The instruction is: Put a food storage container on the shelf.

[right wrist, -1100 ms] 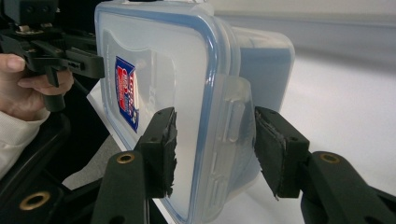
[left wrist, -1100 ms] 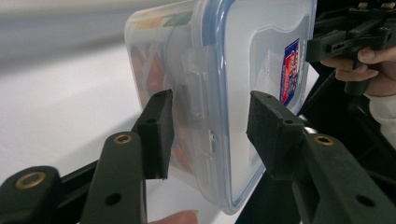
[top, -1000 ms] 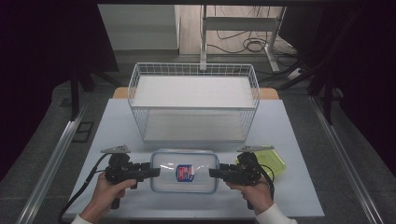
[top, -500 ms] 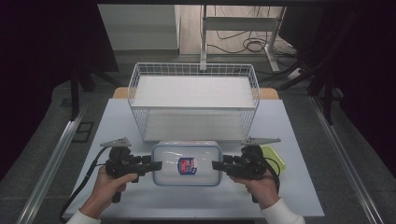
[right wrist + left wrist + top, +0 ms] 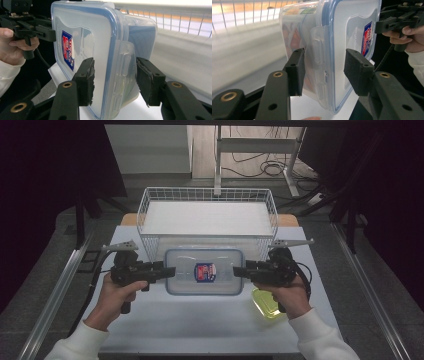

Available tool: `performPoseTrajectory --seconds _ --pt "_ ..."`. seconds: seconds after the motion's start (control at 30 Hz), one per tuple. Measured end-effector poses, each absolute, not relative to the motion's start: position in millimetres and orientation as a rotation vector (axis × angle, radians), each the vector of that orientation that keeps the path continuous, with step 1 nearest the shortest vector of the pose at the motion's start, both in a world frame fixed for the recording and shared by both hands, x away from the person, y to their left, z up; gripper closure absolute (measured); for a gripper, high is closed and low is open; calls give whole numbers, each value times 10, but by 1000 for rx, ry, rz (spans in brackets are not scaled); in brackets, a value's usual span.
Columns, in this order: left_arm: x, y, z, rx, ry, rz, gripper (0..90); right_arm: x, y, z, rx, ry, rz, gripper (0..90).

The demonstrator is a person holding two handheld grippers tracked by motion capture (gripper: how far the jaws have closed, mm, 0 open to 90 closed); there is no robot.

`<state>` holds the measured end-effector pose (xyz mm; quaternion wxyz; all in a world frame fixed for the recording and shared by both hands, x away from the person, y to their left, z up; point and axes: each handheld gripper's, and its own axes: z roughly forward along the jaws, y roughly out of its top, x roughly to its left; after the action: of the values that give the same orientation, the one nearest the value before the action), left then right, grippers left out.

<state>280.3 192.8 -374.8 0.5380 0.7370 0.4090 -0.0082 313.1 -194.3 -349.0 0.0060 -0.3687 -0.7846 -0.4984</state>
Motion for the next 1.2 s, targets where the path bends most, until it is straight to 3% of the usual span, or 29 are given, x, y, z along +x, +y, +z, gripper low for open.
performPoseTrajectory --seconds 0.67,0.93,1.2 --pt "3233 1913 -3116 1747 919 29 535 3478 -1972 -2898 -1126 -2493 -1627 506" --pt "3527 1955 -2906 1753 922 42 535 3839 -1929 -2664 -1111 -2490 -1630 506" --pt "3829 1978 -2896 1756 950 12 535 4140 -1906 -2648 -1131 -2462 -1601 505"
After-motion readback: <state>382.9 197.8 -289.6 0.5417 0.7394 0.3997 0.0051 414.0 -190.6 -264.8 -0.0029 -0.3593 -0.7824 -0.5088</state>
